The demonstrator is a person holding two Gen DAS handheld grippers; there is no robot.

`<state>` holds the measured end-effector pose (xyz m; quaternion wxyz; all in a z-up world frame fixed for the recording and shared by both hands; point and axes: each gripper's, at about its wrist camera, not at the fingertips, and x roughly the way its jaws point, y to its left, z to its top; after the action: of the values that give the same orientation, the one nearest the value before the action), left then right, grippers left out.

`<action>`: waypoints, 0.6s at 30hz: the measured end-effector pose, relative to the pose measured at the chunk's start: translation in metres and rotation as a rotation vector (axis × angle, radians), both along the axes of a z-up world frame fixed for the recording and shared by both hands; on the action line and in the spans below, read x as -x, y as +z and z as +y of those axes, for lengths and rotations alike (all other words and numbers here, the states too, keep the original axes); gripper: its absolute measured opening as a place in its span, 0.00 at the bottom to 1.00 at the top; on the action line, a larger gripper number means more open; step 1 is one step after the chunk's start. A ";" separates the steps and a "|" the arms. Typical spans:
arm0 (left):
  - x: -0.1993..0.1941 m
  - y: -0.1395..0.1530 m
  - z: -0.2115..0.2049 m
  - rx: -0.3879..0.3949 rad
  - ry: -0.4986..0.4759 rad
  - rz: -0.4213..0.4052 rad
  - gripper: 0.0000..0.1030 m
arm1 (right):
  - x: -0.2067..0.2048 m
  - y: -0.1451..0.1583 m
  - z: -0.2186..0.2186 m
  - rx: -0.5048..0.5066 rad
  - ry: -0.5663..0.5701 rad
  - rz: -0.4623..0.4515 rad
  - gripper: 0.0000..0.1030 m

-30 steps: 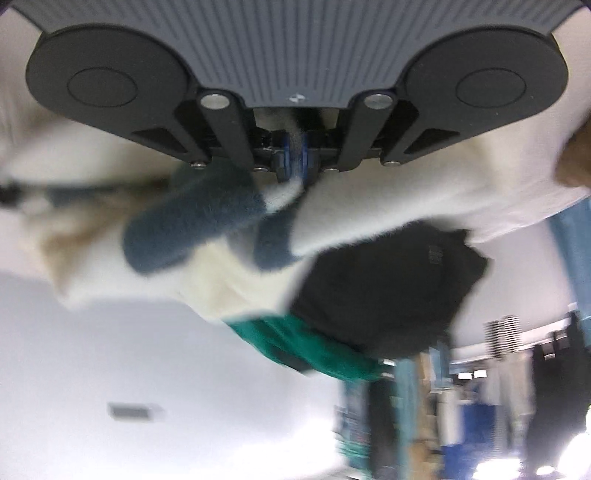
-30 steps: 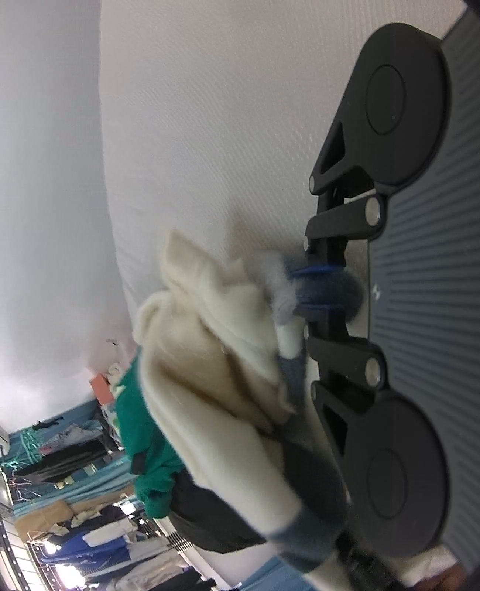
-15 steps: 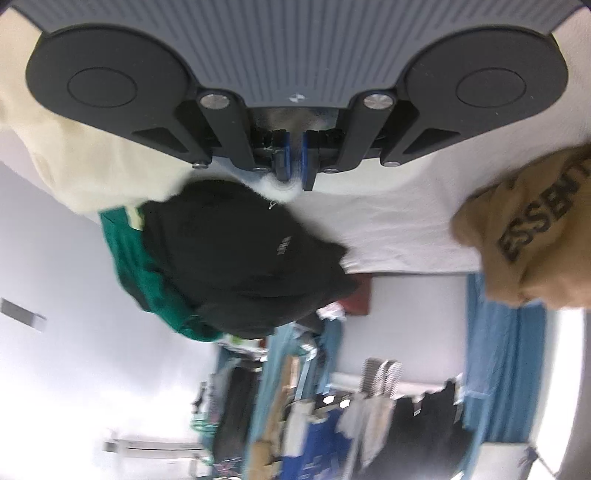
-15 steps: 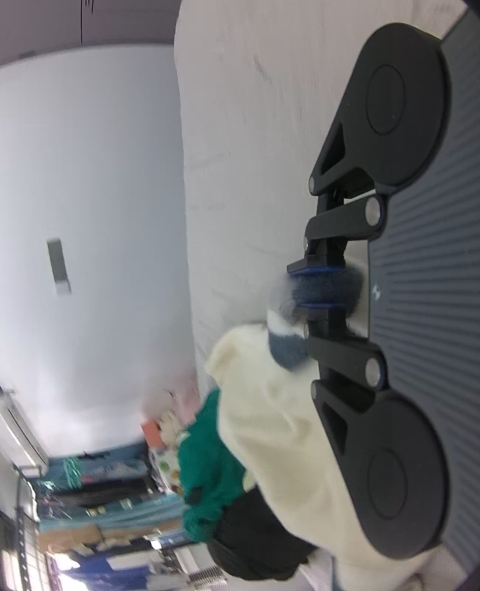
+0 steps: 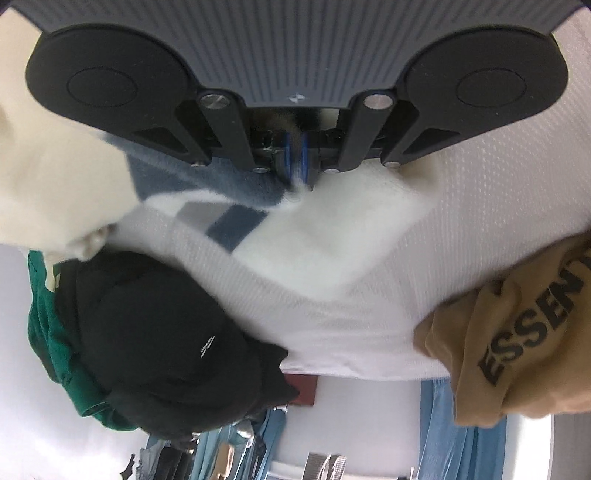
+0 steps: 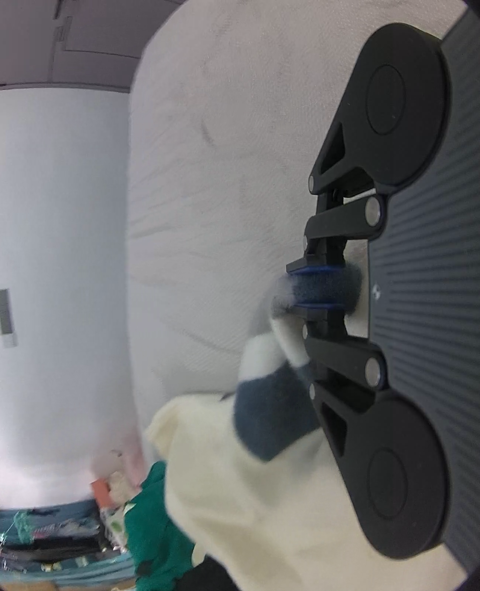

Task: Fold large clothes

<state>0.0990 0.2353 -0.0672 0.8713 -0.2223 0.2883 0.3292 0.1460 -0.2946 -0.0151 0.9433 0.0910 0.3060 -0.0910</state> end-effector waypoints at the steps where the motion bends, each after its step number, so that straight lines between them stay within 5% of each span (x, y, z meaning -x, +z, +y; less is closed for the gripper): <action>1: 0.002 0.001 0.001 0.006 0.000 -0.006 0.06 | 0.000 -0.004 -0.003 -0.016 -0.008 0.012 0.18; 6: 0.002 0.005 -0.002 0.078 -0.046 -0.033 0.09 | -0.002 0.000 -0.006 -0.063 -0.012 0.008 0.21; 10: 0.015 0.006 -0.003 0.188 -0.079 -0.065 0.37 | 0.018 0.005 -0.003 -0.043 -0.005 -0.018 0.29; 11: 0.019 0.007 -0.005 0.199 -0.085 -0.073 0.38 | 0.023 0.007 -0.002 -0.049 -0.002 -0.025 0.40; 13: 0.025 0.012 -0.013 0.192 -0.105 -0.080 0.43 | 0.031 0.012 -0.002 -0.084 0.015 -0.052 0.49; 18: 0.042 0.026 -0.034 0.183 -0.180 -0.100 0.44 | 0.056 0.028 0.002 -0.120 0.048 -0.127 0.50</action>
<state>0.0567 0.2011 -0.0417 0.8866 -0.2903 0.2922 0.2104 0.0896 -0.2925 0.0125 0.9555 0.1458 0.2527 -0.0436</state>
